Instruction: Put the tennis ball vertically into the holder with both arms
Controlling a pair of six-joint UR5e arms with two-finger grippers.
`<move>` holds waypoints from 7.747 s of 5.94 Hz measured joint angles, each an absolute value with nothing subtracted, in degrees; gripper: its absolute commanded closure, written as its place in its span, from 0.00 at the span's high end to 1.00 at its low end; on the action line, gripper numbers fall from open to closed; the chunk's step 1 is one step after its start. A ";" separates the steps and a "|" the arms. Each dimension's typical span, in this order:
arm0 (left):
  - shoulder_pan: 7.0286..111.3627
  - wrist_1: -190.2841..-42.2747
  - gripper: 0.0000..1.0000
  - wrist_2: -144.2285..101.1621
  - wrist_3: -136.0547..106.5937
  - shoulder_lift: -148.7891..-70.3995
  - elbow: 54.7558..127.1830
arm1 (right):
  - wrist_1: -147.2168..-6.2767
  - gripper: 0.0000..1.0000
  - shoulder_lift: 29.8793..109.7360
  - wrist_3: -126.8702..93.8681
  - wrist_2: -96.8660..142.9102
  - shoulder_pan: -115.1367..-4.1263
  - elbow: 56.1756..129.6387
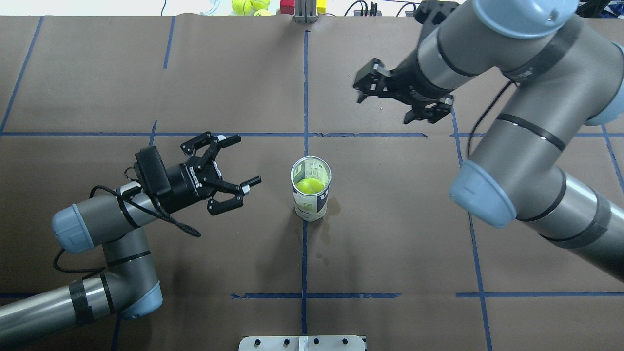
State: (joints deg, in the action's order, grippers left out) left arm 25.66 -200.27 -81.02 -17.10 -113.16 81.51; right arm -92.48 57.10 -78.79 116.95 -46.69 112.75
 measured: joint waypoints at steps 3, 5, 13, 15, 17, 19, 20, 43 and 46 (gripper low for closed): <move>36.24 -182.91 1.00 -80.36 -25.42 -113.90 81.65 | -92.27 0.99 66.09 -53.55 116.85 -56.32 110.54; 43.16 -167.28 1.00 -82.35 -29.74 -113.02 81.56 | -92.29 0.99 68.48 -33.88 121.17 -64.57 103.36; 83.49 -114.43 1.00 -127.83 -8.55 -95.84 83.16 | -92.18 1.00 75.64 7.26 132.81 -83.05 81.42; 87.06 -106.18 1.00 -130.68 -5.05 -94.73 85.67 | -92.20 1.00 78.05 7.54 132.86 -84.18 80.43; 89.48 -93.07 1.00 -134.44 -2.54 -93.95 89.55 | -92.13 1.00 80.84 7.40 132.94 -84.75 80.71; 89.78 -86.54 1.00 -137.98 -2.24 -87.99 95.33 | -92.11 1.00 82.79 7.18 133.06 -85.07 83.77; 89.81 -84.56 1.00 -139.83 -1.86 -85.67 96.79 | -92.29 1.00 84.42 7.08 133.47 -85.76 87.48; 87.81 -93.08 1.00 -134.76 0.59 -79.24 103.15 | -92.99 1.00 91.62 11.17 136.35 -85.62 93.15; 87.43 -93.09 1.00 -134.73 0.78 -79.31 103.11 | -92.97 1.00 91.89 11.14 136.45 -85.61 93.10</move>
